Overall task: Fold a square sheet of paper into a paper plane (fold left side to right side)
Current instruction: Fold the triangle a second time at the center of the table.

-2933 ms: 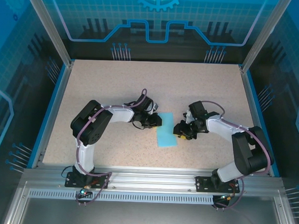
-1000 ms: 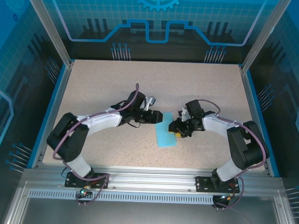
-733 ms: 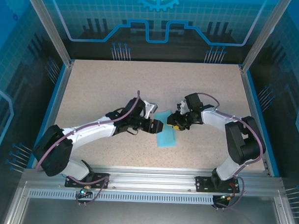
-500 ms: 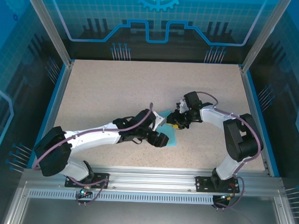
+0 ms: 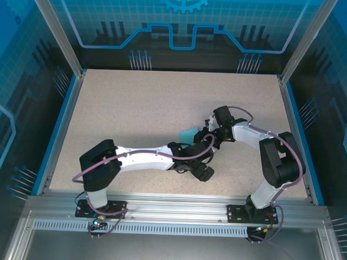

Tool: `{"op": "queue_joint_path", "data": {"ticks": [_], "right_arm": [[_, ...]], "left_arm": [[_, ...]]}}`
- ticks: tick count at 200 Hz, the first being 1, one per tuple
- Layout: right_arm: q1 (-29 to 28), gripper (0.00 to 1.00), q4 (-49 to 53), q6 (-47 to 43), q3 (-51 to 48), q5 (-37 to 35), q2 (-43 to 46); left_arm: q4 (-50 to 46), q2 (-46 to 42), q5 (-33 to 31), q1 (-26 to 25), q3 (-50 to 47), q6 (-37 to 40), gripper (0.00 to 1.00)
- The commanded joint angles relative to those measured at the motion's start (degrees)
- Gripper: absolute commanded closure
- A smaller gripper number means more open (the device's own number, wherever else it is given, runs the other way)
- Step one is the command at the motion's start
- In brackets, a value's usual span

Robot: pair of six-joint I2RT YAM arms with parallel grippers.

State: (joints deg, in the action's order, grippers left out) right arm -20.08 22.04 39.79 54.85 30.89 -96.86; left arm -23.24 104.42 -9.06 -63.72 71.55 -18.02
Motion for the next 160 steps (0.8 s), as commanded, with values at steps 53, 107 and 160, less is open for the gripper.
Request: {"op": "queue_joint_path", "data": {"ticks": [53, 107, 160], "right_arm": [[0.83, 0.65, 0.87, -0.54, -0.2, 0.81, -0.42], [0.83, 0.65, 1.86, -1.04, -0.12, 0.09, -0.51], [0.84, 0.65, 2.92, -1.69, 0.11, -0.59, -0.52]], "left_arm": [[-10.77, 7.48, -12.69, -1.3, 8.61, -2.39, 0.15], [-9.46, 4.78, -13.32, -1.23, 6.24, -1.99, 0.44], [-8.4, 1.05, -12.66, -0.92, 3.68, -0.7, 0.74]]}}
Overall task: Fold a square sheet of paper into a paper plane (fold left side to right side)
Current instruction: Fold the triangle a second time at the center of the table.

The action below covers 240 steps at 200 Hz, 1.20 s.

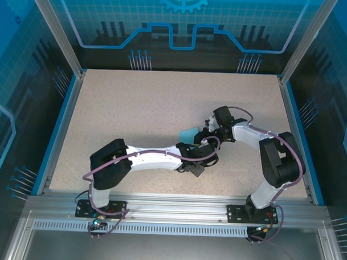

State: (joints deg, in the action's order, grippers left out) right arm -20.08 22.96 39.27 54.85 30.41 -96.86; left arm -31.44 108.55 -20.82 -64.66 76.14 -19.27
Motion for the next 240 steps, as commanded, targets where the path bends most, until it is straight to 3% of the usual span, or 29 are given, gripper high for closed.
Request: {"op": "queue_joint_path", "data": {"ticks": [1, 63, 118, 145, 170, 201, 240], "right_arm": [[0.88, 0.65, 1.96, -1.14, 0.14, -0.1, -0.52], [0.9, 0.65, 1.01, -1.3, 0.17, -0.66, 1.5], [2.81, 0.59, 0.73, -2.2, -1.93, -4.89, 10.89], [4.17, 0.52, 0.51, -2.18, -6.97, -7.52, 17.79], [4.36, 0.52, 1.42, -2.18, -11.94, -9.96, 24.36], [4.17, 0.58, 2.21, -1.21, -18.22, -11.31, 31.07], [0.5, 0.82, -3.47, 2.95, -25.42, -8.34, 32.55]], "left_arm": [[-0.16, -3.17, -0.89, 0.04, -0.91, 0.55, 0.75], [3.83, -6.52, 7.78, 2.75, -4.58, -0.28, 1.0], [10.02, -10.0, 19.93, 7.18, -10.01, -3.55, 1.0], [13.63, -11.16, 24.47, 9.62, -12.69, -6.21, 1.0], [15.91, -11.91, 27.19, 11.39, -14.53, -7.83, 1.0], [17.78, -12.57, 29.55, 13.46, -16.37, -9.2, 1.0], [16.91, -12.33, 29.98, 14.85, -16.57, -8.92, 1.0]]}}
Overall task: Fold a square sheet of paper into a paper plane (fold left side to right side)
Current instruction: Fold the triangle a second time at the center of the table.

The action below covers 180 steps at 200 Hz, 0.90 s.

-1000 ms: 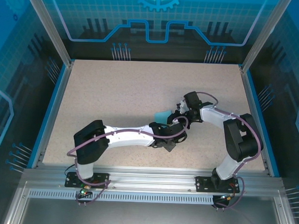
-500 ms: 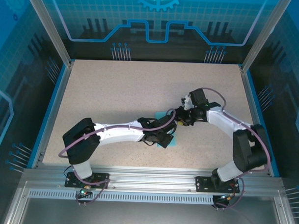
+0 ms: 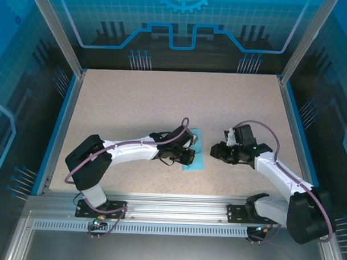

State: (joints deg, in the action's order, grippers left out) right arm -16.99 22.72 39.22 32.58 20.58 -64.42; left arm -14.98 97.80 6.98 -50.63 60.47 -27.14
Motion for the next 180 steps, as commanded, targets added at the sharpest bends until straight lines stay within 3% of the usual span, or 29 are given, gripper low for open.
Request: {"op": "queue_joint_path", "data": {"ticks": [1, 21, 47, 180], "right_arm": [[-2.81, 0.83, -3.39, 3.11, -3.27, 1.53, 0.06], [-7.1, 0.93, -6.18, 5.38, -4.41, 0.08, -1.97], [-10.99, 0.98, -8.74, 7.26, -3.78, -2.87, -5.55], [-16.58, 1.0, -5.36, 7.32, 2.54, -8.44, -18.6]], "left_arm": [[0.42, -1.57, 2.17, 0.81, -0.93, -1.02, 1.0], [-0.12, -1.3, 2.17, 1.49, -0.96, -0.99, 1.0], [-0.79, -1.03, 1.73, 1.99, -0.88, -0.96, 1.0], [-3.47, 1.04, 0.33, 3.52, 0.04, 0.97, 1.0]]}}
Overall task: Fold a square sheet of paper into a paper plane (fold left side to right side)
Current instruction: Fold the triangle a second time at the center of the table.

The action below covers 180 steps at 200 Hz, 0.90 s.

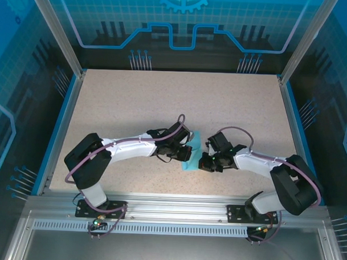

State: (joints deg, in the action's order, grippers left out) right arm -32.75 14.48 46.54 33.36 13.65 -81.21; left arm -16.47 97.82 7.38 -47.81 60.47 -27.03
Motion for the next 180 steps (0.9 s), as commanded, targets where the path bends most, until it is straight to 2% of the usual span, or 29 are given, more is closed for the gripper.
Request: {"op": "queue_joint_path", "data": {"ticks": [1, 57, 180], "right_arm": [[-0.82, 1.0, 2.94, -0.03, 1.77, -1.52, -1.83], [-1.16, 1.0, 7.13, -0.6, 2.67, -2.32, -4.47], [-1.26, 1.0, 8.71, -1.33, 2.63, -1.96, -4.88]], "left_arm": [[-1.99, 1.04, -0.07, 0.66, 0.02, 0.89, 1.0], [-2.2, 3.83, -0.49, 1.58, 1.47, 2.5, 1.0], [-1.63, 7.7, -0.74, 4.1, 3.61, 4.0, 1.0]]}}
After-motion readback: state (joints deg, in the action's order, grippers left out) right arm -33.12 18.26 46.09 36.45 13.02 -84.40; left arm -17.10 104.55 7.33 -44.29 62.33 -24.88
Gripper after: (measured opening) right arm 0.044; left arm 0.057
